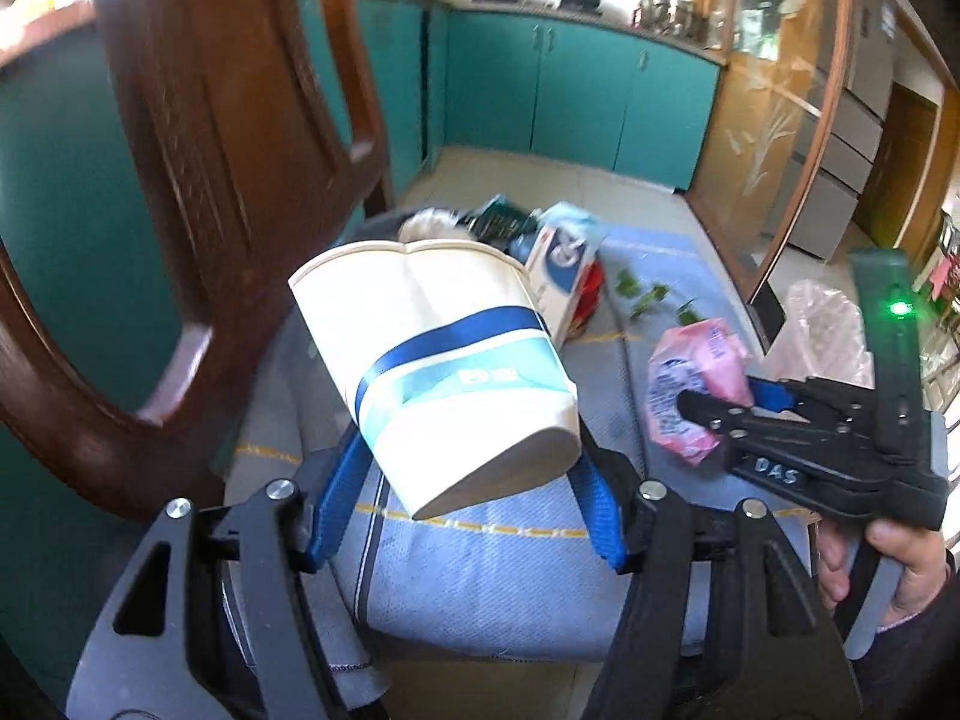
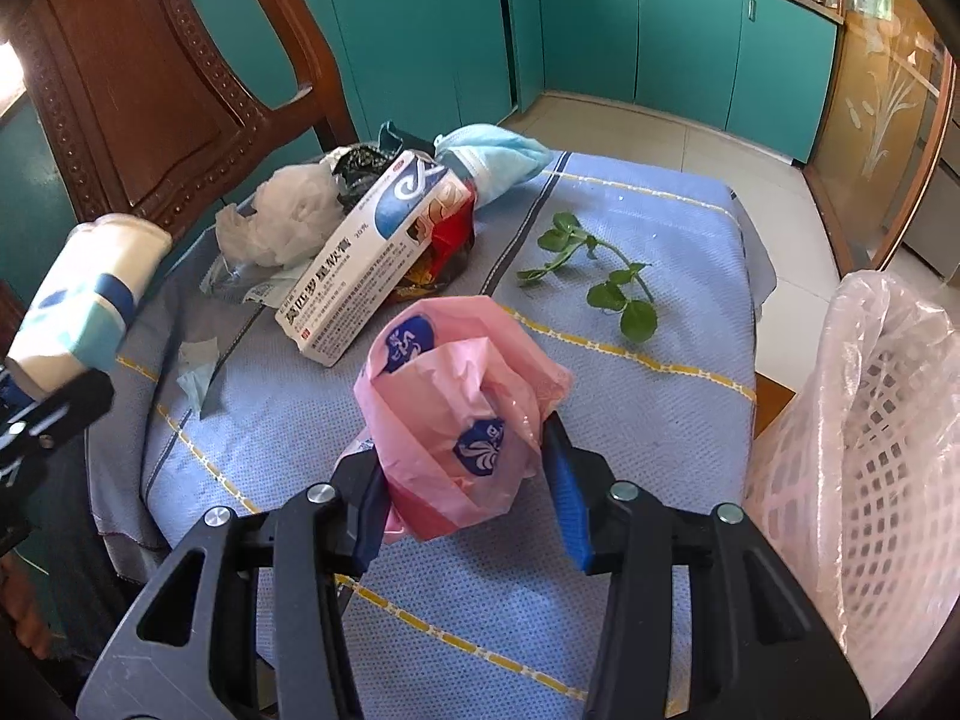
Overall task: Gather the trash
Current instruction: 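Drop the paper cup into the wastebasket with the left tool while the right tool drops the pink bag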
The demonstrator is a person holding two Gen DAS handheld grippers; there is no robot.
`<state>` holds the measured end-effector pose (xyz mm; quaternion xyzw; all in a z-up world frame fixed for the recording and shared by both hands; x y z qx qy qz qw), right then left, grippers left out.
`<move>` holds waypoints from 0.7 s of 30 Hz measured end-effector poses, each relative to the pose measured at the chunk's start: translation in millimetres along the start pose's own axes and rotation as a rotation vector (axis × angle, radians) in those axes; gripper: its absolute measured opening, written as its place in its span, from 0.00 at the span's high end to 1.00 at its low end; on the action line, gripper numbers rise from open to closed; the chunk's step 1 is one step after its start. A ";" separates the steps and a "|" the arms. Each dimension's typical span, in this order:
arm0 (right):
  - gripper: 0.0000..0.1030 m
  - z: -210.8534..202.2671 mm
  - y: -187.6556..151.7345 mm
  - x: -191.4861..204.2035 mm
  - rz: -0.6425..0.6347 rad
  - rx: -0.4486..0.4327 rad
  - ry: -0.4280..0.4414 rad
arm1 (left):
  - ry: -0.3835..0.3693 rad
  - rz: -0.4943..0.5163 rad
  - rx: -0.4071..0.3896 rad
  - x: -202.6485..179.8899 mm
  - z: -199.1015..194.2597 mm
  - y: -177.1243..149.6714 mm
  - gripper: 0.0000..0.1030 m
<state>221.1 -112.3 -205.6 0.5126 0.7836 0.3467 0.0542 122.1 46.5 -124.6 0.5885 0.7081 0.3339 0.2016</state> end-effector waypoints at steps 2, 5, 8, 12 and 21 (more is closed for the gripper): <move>0.55 -5.1 0.4 0.1 -0.001 -0.016 0.000 | -0.004 0.010 -0.023 -1.8 -10.3 0.5 0.38; 0.55 -16.8 1.7 -1.0 -0.002 -0.055 -0.008 | -0.006 0.027 -0.050 -10.4 -14.9 4.6 0.38; 0.55 -41.0 6.1 -8.8 0.005 -0.139 -0.037 | -0.031 0.038 -0.068 -19.3 -17.9 9.6 0.38; 0.55 -113.4 15.8 -45.7 0.065 -0.373 -0.159 | -0.120 0.053 -0.080 -36.0 -16.4 17.9 0.38; 0.55 -181.4 -39.5 -178.1 0.464 -0.408 -0.431 | -0.450 0.181 -0.029 -145.2 -7.6 54.5 0.38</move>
Point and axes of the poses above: each gripper's, at about its wrist camera, not at the fingertips, and z roughly the way its jaws point, x to its left, y to its top, the point moved 4 cm from there along z, roughly the way its jaws point, and after that the axes turned 11 degrees about y, right-handed, at the moved point
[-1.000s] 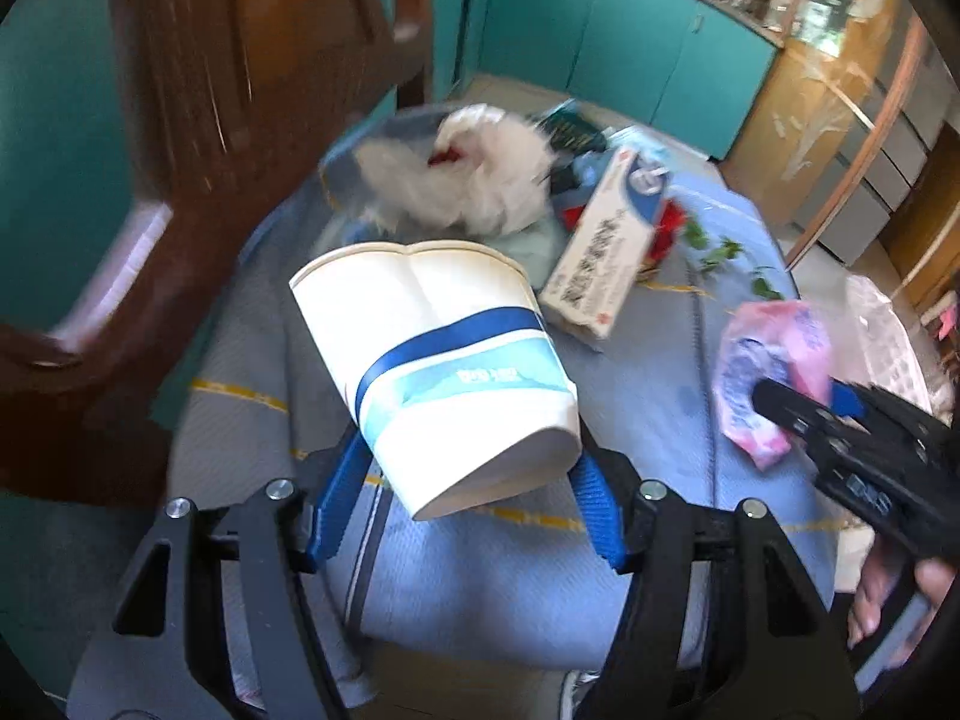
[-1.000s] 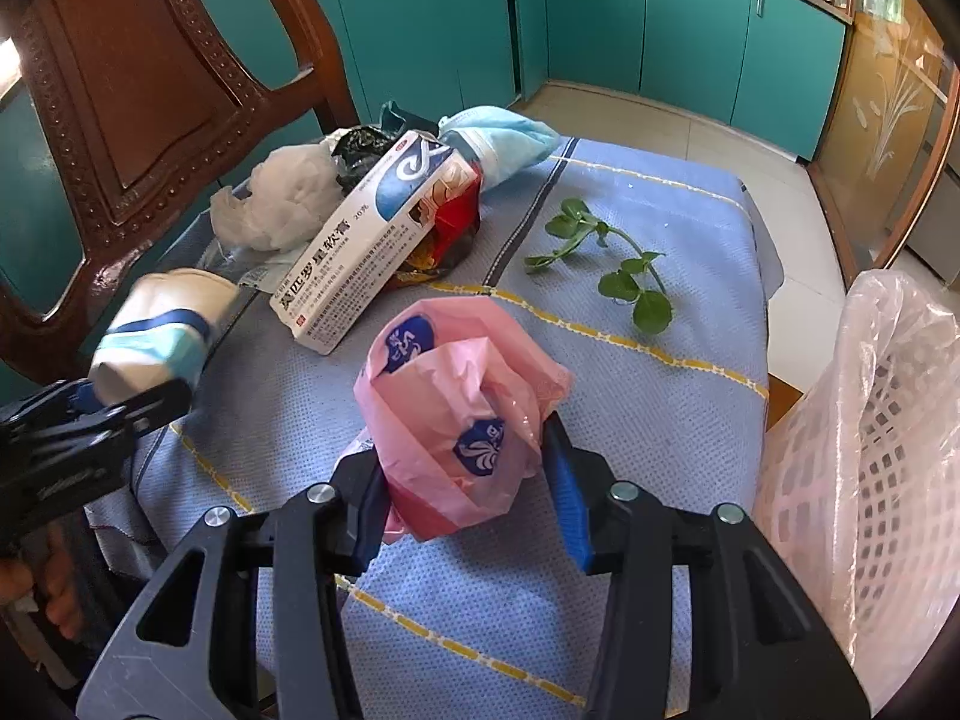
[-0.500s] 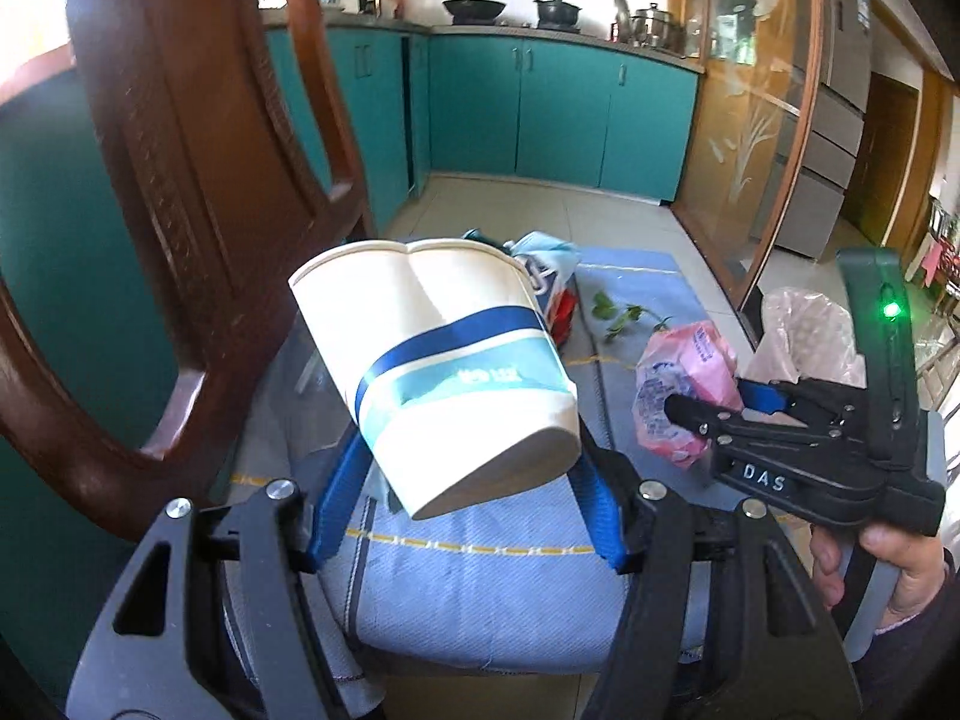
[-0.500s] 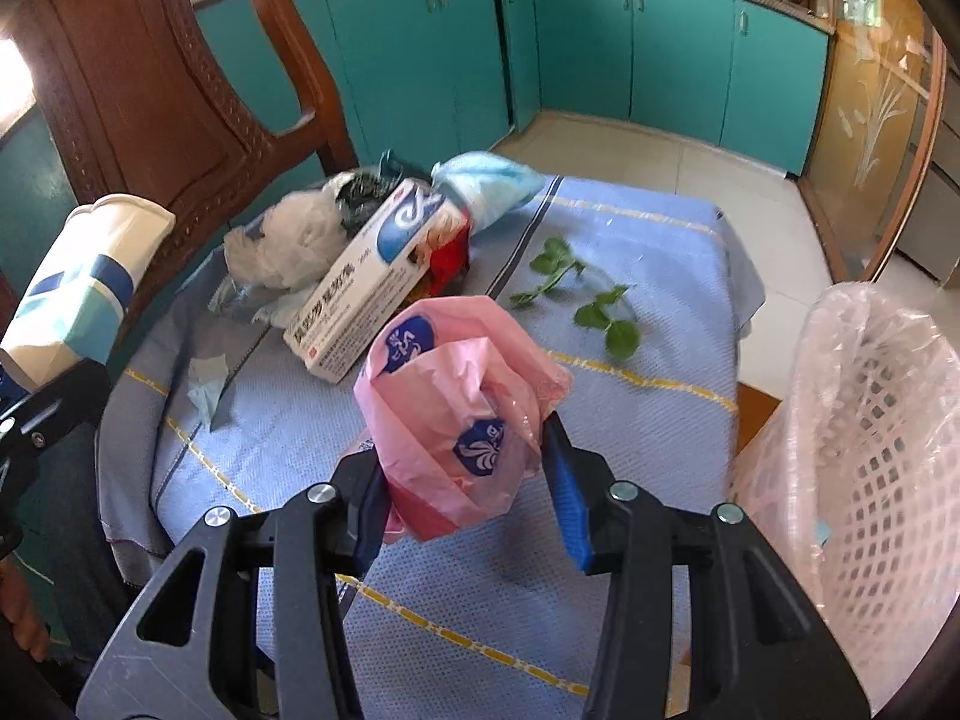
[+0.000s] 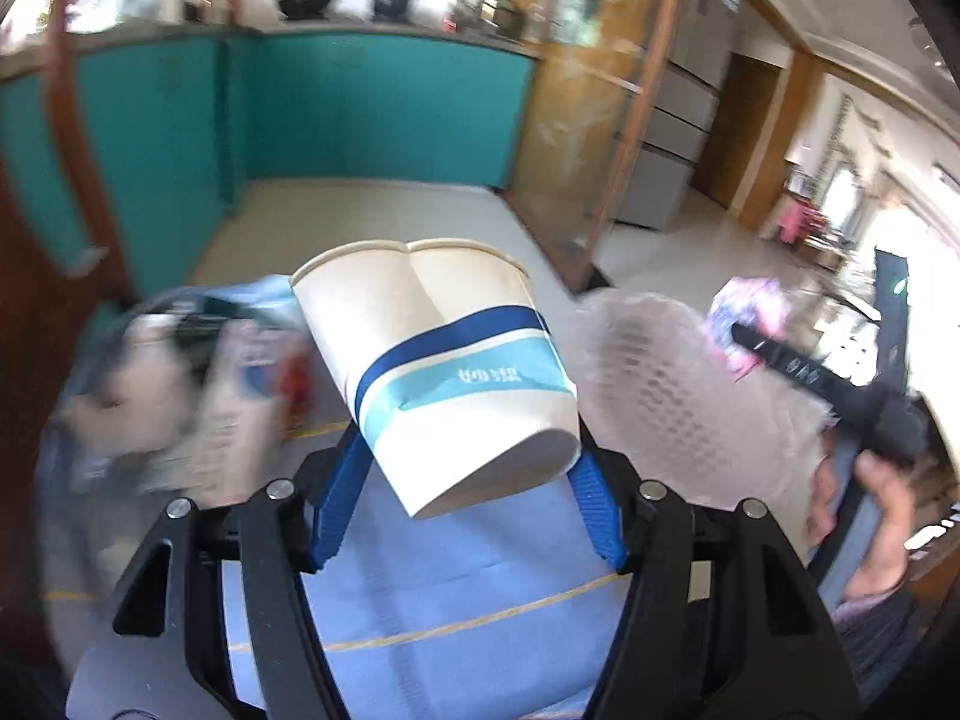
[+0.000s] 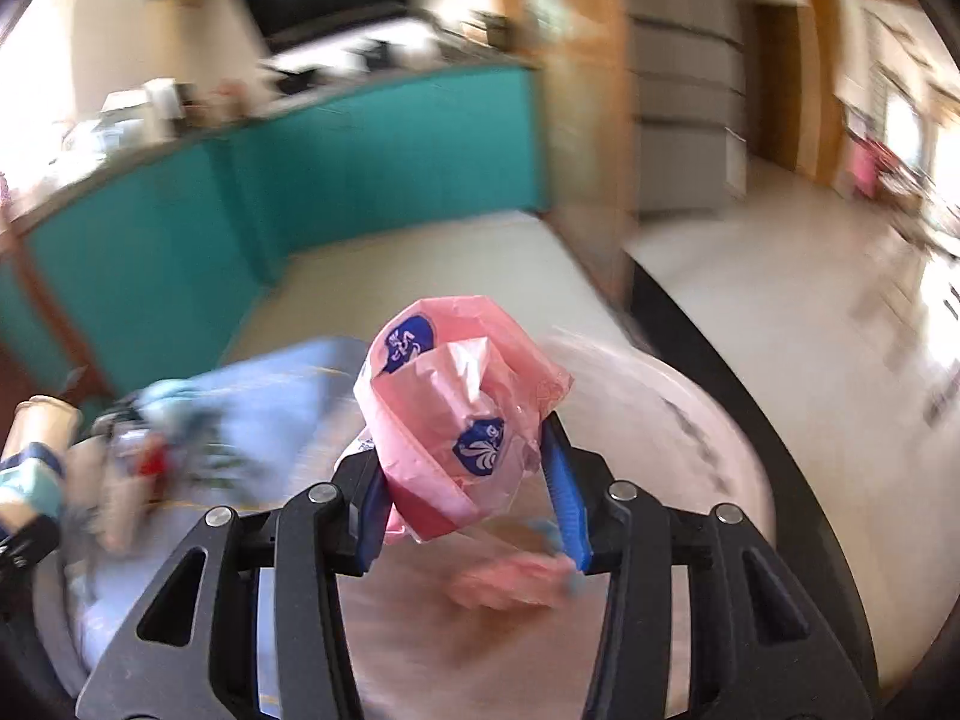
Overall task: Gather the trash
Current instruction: 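Drop the paper cup into the wastebasket with the left tool while the right tool drops the pink bag, then grasp the white medicine box with the left tool while the right tool grasps the green sprig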
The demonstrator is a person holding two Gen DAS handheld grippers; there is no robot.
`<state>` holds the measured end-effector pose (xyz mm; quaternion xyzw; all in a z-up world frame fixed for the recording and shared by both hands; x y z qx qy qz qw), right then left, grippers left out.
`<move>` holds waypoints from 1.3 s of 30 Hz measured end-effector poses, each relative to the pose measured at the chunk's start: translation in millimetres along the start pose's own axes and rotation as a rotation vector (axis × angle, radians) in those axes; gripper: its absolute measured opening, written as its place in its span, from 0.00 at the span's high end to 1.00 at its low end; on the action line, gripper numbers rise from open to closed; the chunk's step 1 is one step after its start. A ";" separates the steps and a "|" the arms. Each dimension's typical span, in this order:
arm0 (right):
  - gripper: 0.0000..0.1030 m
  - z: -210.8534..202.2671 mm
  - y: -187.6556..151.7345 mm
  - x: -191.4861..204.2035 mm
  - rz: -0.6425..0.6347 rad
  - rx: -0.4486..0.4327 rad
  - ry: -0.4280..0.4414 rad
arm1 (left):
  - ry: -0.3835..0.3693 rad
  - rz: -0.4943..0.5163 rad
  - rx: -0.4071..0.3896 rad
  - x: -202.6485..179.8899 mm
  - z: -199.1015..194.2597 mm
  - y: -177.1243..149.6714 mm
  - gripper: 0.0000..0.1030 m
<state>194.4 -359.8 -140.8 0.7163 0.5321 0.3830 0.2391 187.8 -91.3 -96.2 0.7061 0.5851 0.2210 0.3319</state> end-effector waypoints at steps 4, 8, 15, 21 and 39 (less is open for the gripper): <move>0.55 -7.8 -3.2 -30.8 0.079 -0.008 -0.023 | -0.073 0.094 0.030 -58.9 37.5 13.1 0.38; 0.55 -13.1 -4.8 -42.4 0.098 -0.015 -0.041 | -0.141 0.185 0.075 -110.6 64.1 7.7 0.37; 0.51 -7.9 -3.3 -43.0 0.109 -0.002 -0.046 | -0.152 0.256 0.078 -132.2 85.8 4.3 0.15; 0.39 0.3 1.3 -27.1 0.078 0.006 -0.010 | -0.018 0.191 0.048 -88.1 74.8 0.2 0.14; 0.37 101.2 -11.8 177.4 -0.291 0.233 0.380 | 0.336 -0.079 0.185 124.1 127.9 -14.2 0.14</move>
Point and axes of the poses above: each gripper's, at about its wrist camera, not at the fingertips, and z roughly the way its jaws point, x to its left, y to its top, the point moved 4 cm from there along z, roughly the way its jaws point, and after that the axes turned 11 degrees about y, right-handed, at the moved point
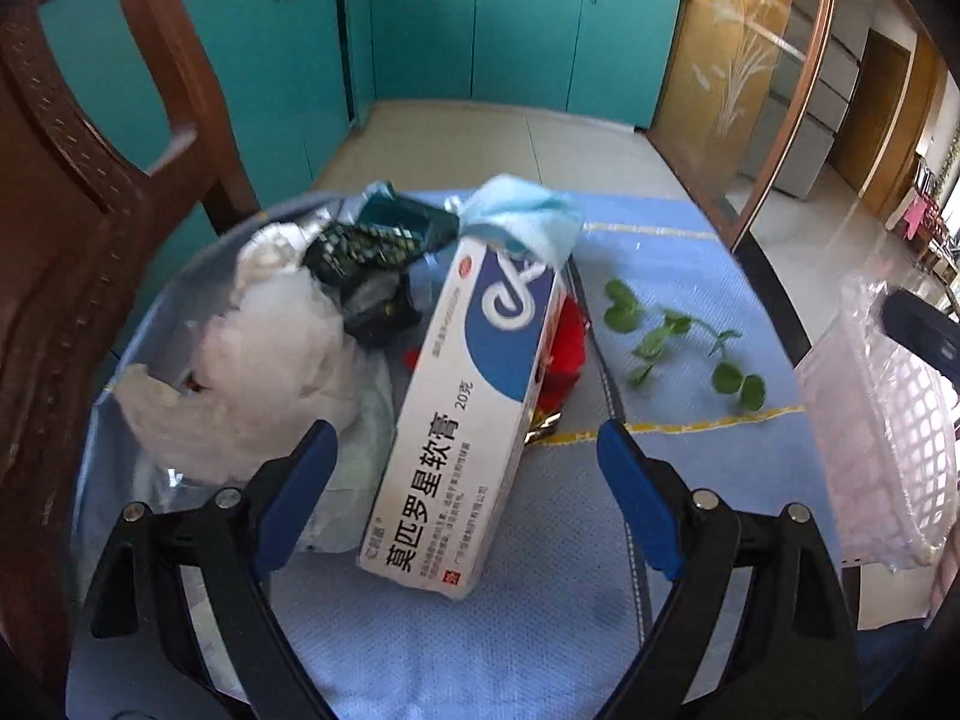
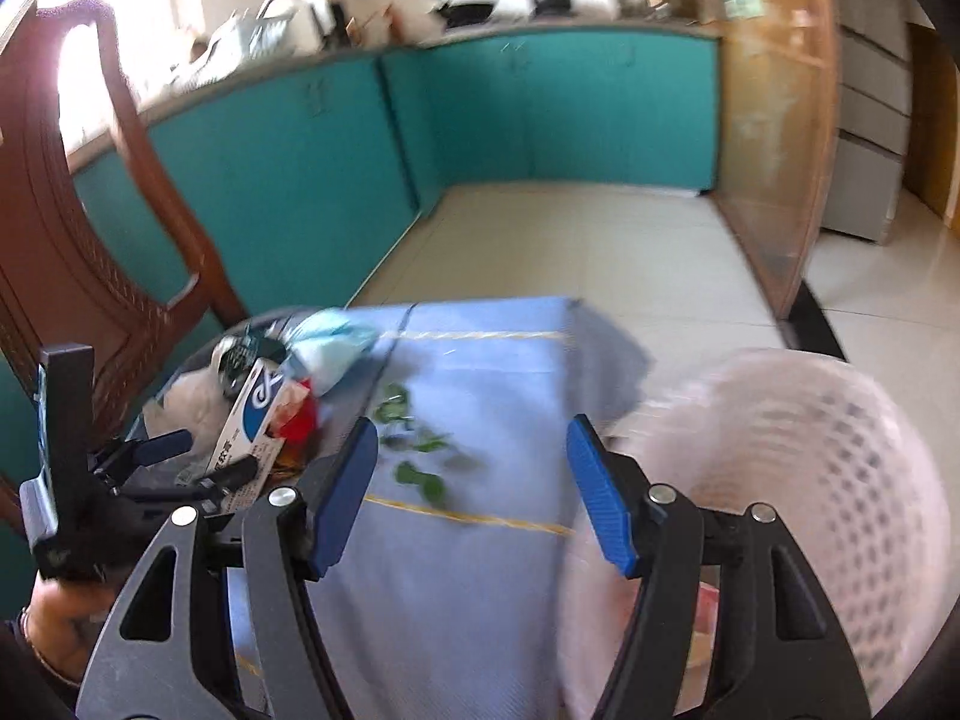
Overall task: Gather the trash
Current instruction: 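Grasp the white medicine box with the left tool while the right tool grasps the green sprig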
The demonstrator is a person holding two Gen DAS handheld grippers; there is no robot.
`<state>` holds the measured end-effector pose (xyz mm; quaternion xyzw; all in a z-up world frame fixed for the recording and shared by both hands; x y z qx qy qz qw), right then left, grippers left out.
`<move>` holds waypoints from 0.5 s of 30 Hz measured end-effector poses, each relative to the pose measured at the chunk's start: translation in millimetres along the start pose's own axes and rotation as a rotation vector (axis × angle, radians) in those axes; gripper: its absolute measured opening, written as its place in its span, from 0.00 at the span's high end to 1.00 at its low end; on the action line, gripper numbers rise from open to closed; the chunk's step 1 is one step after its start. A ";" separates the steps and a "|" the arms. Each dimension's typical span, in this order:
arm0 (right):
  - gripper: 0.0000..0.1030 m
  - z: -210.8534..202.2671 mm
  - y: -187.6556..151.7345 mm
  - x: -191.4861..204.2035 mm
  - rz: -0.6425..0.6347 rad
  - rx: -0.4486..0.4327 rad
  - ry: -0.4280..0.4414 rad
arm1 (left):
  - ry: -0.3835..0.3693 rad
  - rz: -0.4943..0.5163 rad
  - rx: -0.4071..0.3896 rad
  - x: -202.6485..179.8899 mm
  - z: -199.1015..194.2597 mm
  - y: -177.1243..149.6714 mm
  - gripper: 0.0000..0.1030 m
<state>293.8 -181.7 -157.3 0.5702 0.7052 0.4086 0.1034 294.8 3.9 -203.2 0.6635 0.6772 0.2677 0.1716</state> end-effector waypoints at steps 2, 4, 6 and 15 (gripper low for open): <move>0.37 25.8 2.4 3.5 0.007 0.037 0.014 | 0.015 0.022 0.017 -6.5 5.8 -3.6 0.14; 0.37 48.4 -1.9 -0.2 0.004 0.075 -0.023 | 0.030 0.033 0.032 -7.2 12.2 -6.3 0.16; 0.37 65.5 -6.4 -4.7 0.012 0.118 -0.057 | 0.035 0.031 0.042 -4.7 16.2 -8.5 0.32; 0.44 108.2 -20.0 -2.7 -0.021 0.222 -0.103 | -0.026 -0.054 0.028 19.5 -10.2 -19.6 0.56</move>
Point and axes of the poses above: each gripper's, at about its wrist camera, not at the fingertips, and z roughly the way its jaws point, x to its left, y to its top, the point moved 4 cm from there along z, roughly the way its jaws point, and after that the axes turned 11 degrees about y, right-handed, at the moved point
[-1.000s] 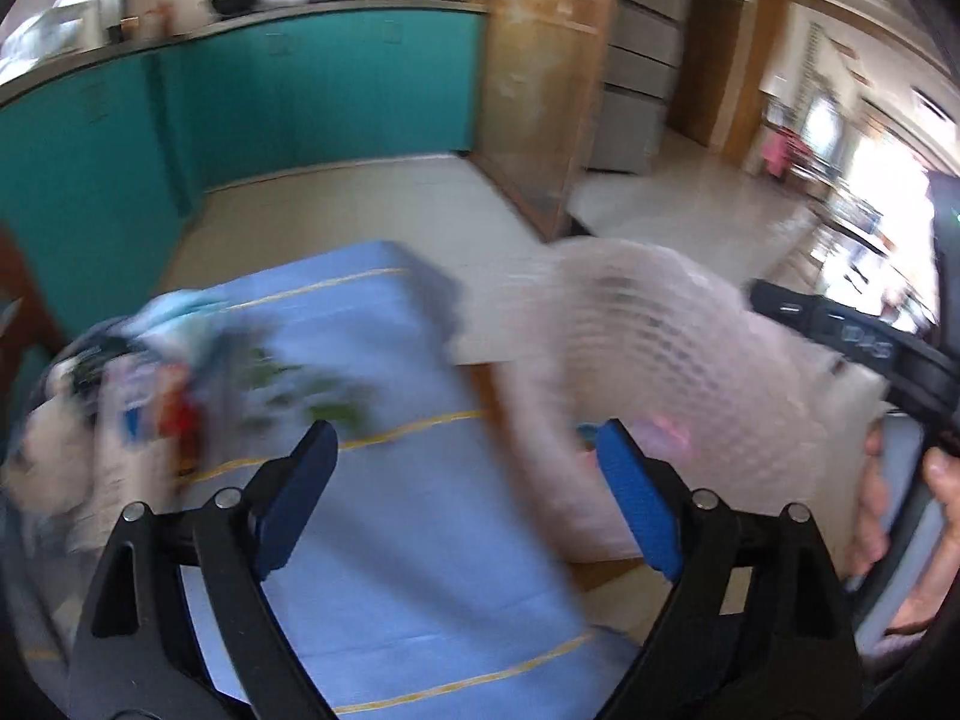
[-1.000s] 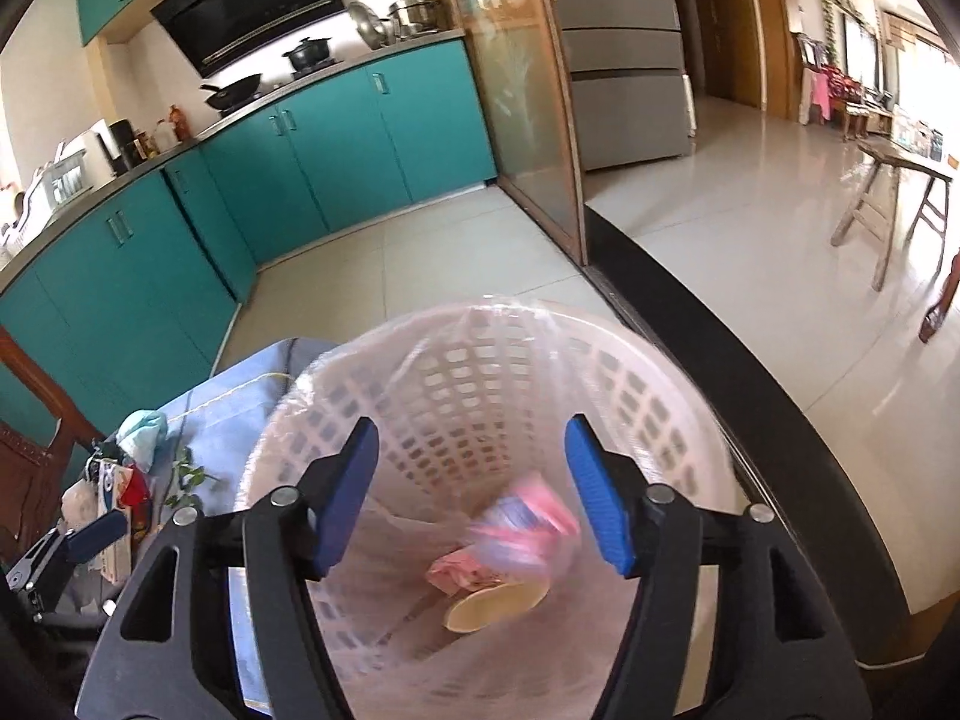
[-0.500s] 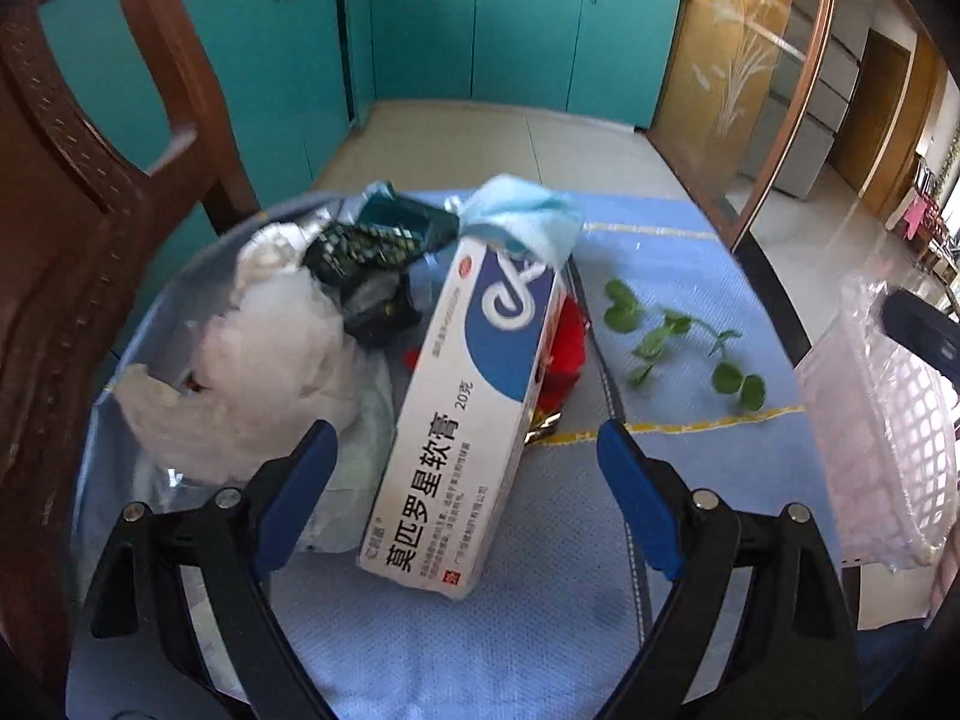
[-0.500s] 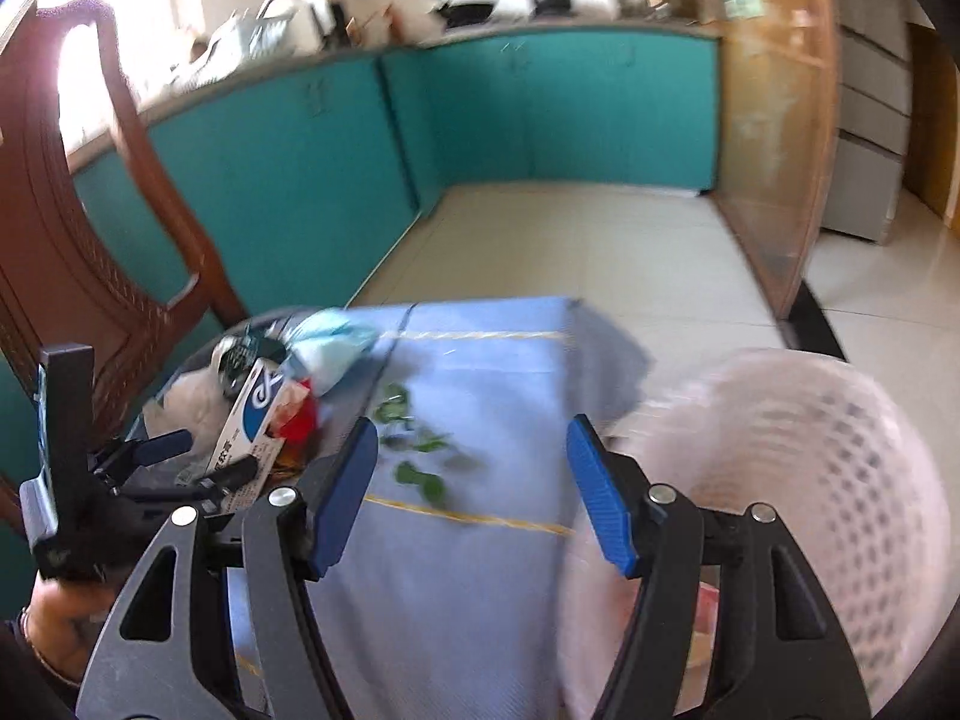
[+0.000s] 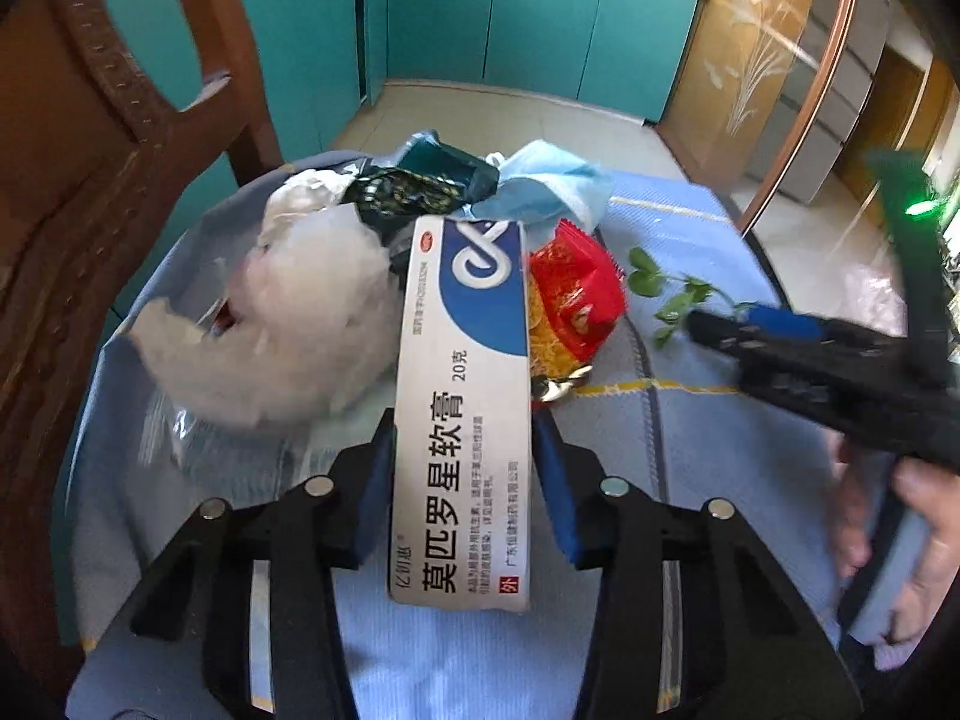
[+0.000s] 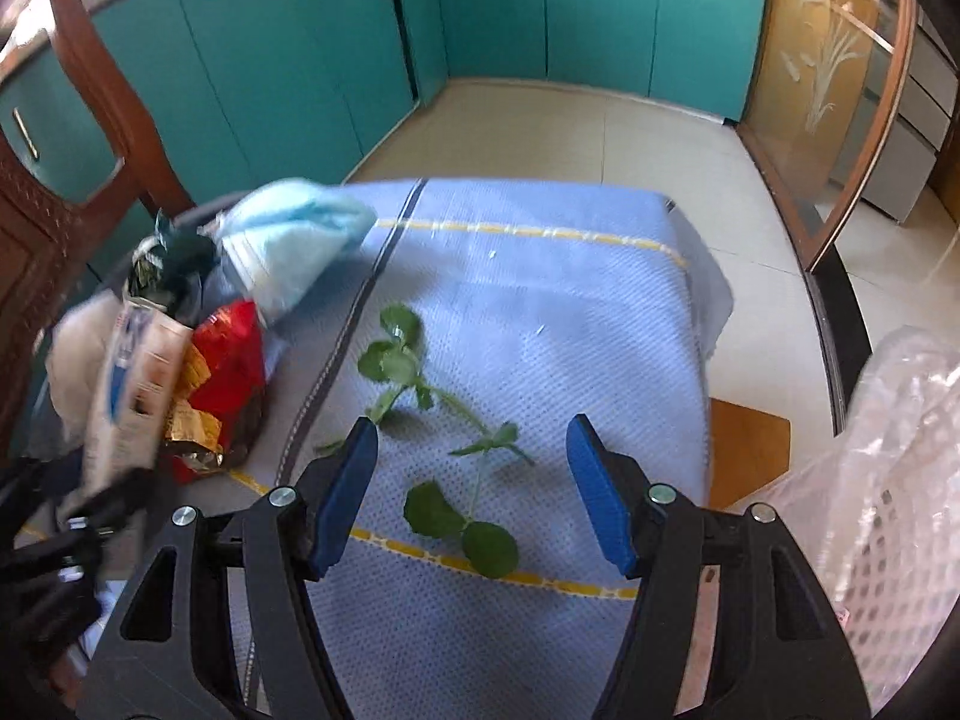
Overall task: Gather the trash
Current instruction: 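Grasp the white medicine box with the left tool while the right tool grasps the green sprig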
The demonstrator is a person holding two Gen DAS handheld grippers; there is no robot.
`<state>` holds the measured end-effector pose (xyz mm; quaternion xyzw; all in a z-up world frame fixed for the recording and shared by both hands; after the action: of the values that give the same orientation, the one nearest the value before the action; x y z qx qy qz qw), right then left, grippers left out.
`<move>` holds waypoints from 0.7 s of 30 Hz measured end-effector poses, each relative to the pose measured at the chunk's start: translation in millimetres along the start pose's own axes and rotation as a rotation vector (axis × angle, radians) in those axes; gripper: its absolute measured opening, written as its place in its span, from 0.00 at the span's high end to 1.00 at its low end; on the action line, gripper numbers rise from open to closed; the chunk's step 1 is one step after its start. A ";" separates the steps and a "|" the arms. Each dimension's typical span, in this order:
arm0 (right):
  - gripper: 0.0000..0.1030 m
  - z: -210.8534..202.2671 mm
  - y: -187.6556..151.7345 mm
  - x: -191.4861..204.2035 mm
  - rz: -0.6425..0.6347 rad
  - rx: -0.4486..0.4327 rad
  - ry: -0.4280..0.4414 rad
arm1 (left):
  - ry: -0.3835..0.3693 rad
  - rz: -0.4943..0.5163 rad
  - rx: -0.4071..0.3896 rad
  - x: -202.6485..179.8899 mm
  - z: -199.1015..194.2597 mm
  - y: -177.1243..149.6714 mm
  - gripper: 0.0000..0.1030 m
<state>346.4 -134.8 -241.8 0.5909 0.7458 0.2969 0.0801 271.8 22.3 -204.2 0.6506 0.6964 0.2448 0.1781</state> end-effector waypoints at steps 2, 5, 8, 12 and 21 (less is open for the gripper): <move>0.71 -1.4 -1.6 4.1 -0.043 -0.002 -0.032 | -0.009 -0.004 -0.021 2.5 -12.9 -3.8 0.56; 0.92 -5.6 -5.9 8.9 -0.038 0.010 0.039 | -0.028 -0.009 -0.044 2.7 -28.5 -6.9 0.56; 0.95 -17.7 -11.0 15.2 -0.065 -0.013 0.041 | -0.045 -0.013 -0.084 3.4 -47.7 -9.9 0.56; 0.95 -47.2 -19.9 22.5 -0.073 -0.061 0.086 | -0.076 -0.030 -0.108 9.8 -67.3 -15.4 0.56; 0.95 -111.4 -38.3 27.5 -0.107 -0.188 0.085 | -0.046 -0.021 -0.192 11.8 -104.6 -23.8 0.56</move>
<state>254.2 -152.9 -165.7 0.5269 0.7479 0.3856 0.1194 192.0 21.8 -131.6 0.6288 0.6723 0.2935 0.2579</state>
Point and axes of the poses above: each gripper's, at about its wrist camera, not at the fingertips, and z roughly the way its jaws point, x to its left, y to its top, the point moved 4 cm from there along z, roughly the way its jaws point, and after that the axes turned 11 degrees about y, right-handed, at the moved point
